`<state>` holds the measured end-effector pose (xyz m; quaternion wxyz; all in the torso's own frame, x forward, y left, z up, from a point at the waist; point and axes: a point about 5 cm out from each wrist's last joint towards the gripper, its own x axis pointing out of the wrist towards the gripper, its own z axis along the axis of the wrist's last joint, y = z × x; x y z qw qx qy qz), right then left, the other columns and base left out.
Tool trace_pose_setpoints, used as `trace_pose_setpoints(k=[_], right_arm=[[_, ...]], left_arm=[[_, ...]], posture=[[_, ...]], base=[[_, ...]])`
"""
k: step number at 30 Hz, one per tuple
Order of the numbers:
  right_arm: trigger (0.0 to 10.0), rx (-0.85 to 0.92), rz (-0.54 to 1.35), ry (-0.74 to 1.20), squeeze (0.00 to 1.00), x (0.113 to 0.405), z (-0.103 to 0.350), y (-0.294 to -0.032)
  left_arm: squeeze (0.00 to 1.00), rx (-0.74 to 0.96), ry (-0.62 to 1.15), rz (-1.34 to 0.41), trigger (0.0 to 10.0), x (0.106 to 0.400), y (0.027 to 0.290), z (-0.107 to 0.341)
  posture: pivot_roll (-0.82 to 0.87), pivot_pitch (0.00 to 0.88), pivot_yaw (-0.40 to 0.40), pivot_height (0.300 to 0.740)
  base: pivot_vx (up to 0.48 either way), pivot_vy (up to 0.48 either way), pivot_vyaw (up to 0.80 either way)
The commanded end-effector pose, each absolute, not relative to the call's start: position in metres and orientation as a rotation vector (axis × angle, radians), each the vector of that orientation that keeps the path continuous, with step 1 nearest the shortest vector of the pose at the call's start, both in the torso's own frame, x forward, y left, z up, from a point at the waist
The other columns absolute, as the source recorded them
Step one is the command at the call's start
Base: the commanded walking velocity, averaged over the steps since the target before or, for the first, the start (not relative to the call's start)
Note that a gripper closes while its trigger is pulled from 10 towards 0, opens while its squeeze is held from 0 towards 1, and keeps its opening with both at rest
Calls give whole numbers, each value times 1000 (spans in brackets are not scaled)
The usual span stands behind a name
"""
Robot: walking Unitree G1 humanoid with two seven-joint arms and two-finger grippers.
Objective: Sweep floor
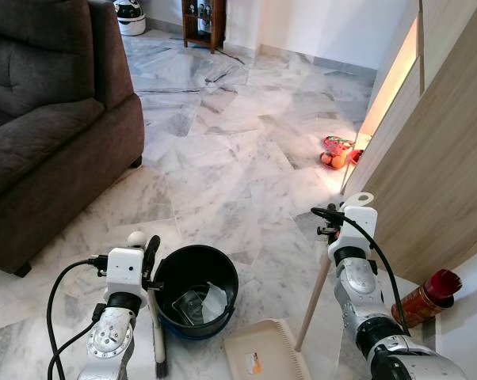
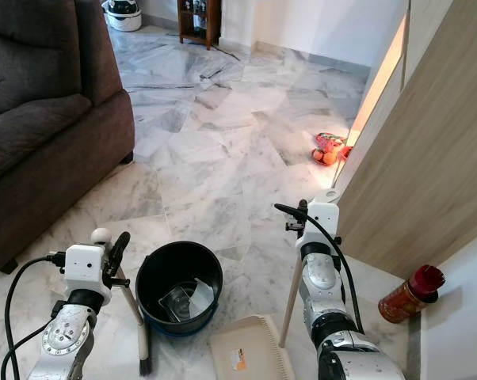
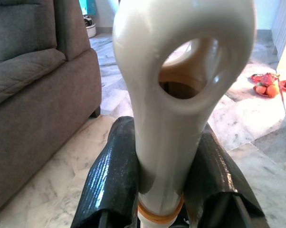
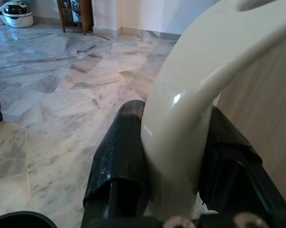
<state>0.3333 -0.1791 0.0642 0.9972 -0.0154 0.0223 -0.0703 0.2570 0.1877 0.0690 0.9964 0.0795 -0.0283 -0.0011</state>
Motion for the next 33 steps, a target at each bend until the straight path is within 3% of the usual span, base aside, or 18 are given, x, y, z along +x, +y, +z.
trace_pose_setpoints(k=[1, 33], right_arm=[[10000, -28, -155, 37, 0, 332, 64, -184], [10000, -23, -145, 49, 0, 332, 63, -181]], left_arm=[[0, 149, -91, -12, 10000, 260, 185, 76], [0, 151, -97, 1, 10000, 261, 186, 77]], posture=[[45, 66, -80, 740], [48, 83, -80, 740]], base=[[0, 0, 0], [-32, 0, 0]])
